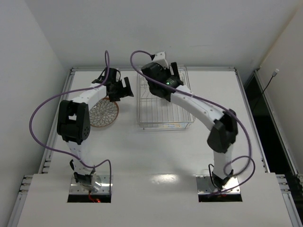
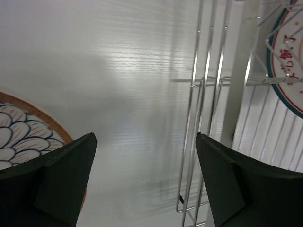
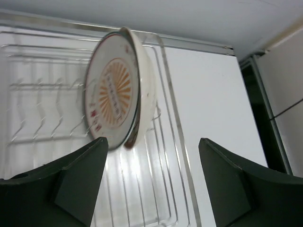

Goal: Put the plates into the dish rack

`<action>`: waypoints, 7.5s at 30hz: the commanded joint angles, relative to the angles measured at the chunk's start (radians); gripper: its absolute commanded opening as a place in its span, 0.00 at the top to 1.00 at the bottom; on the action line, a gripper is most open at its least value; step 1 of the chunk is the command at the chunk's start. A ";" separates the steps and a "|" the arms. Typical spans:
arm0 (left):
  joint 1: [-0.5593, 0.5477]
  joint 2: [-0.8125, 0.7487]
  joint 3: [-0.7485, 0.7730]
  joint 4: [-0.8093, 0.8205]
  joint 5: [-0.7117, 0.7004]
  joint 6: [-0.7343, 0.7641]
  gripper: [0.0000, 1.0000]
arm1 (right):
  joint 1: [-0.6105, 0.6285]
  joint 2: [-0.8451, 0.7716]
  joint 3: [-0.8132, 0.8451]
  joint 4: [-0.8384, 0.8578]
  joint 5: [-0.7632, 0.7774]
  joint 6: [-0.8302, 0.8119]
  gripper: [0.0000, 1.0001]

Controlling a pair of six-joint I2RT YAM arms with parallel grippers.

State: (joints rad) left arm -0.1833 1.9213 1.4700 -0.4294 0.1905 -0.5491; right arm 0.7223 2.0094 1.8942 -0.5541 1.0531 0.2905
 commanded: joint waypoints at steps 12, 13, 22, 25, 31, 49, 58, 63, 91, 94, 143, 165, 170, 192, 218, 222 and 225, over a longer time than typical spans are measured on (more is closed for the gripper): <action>-0.002 -0.050 0.007 -0.117 -0.309 0.136 0.17 | 0.193 -1.112 -1.180 0.181 -0.495 0.418 0.27; -0.013 -0.033 0.025 -0.135 -0.322 0.149 0.17 | 0.204 -1.206 -1.258 0.169 -0.495 0.439 0.29; -0.077 0.067 0.069 -0.209 -0.506 0.170 0.17 | 0.233 -1.431 -1.432 -0.019 -0.499 0.656 0.30; -0.077 0.090 0.069 -0.230 -0.517 0.179 0.17 | 0.233 -1.478 -1.530 0.037 -0.571 0.702 0.30; -0.077 0.165 0.089 -0.259 -0.548 0.179 0.23 | 0.243 -1.543 -1.567 0.036 -0.594 0.737 0.30; -0.077 0.306 0.161 -0.301 -0.504 0.241 1.00 | 0.232 -1.546 -1.607 0.045 -0.614 0.746 0.29; -0.087 0.043 0.191 -0.266 -0.395 0.183 1.00 | 0.232 -1.601 -1.647 0.045 -0.614 0.774 0.29; -0.126 -0.053 0.340 -0.305 -0.436 0.163 1.00 | 0.232 -1.601 -1.647 0.045 -0.614 0.774 0.29; -0.337 -0.231 0.403 0.382 -0.054 -0.024 1.00 | 0.232 -1.572 -1.647 0.054 -0.614 0.774 0.28; -0.337 -0.212 0.316 0.543 0.050 -0.077 1.00 | 0.232 -1.572 -1.647 0.054 -0.614 0.774 0.28; -0.481 0.008 0.139 0.912 -0.434 -0.020 1.00 | 0.213 -1.563 -1.647 0.072 -0.633 0.765 0.27; -0.447 -0.048 -0.120 1.153 -0.431 -0.248 1.00 | 0.213 -1.572 -1.656 0.072 -0.642 0.765 0.25; -0.420 -0.025 -0.079 1.117 -0.382 -0.363 1.00 | 0.204 -1.572 -1.656 0.072 -0.642 0.756 0.25; -0.363 0.002 -0.171 1.288 -0.310 -0.730 0.98 | 0.204 -1.563 -1.656 0.072 -0.642 0.756 0.25; -0.314 0.093 0.162 0.914 -0.051 -0.594 0.29 | 0.195 -1.572 -1.656 0.072 -0.651 0.756 0.25; -0.314 0.084 0.240 0.810 -0.033 -0.542 0.20 | 0.195 -1.563 -1.656 0.072 -0.651 0.756 0.25; -0.326 0.073 0.330 0.724 -0.033 -0.471 0.00 | 0.195 -1.554 -1.656 0.082 -0.651 0.756 0.25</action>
State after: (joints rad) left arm -0.4896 2.0327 1.6650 0.2623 0.0967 -1.0824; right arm 0.9241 0.4423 0.2413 -0.5159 0.4072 1.0401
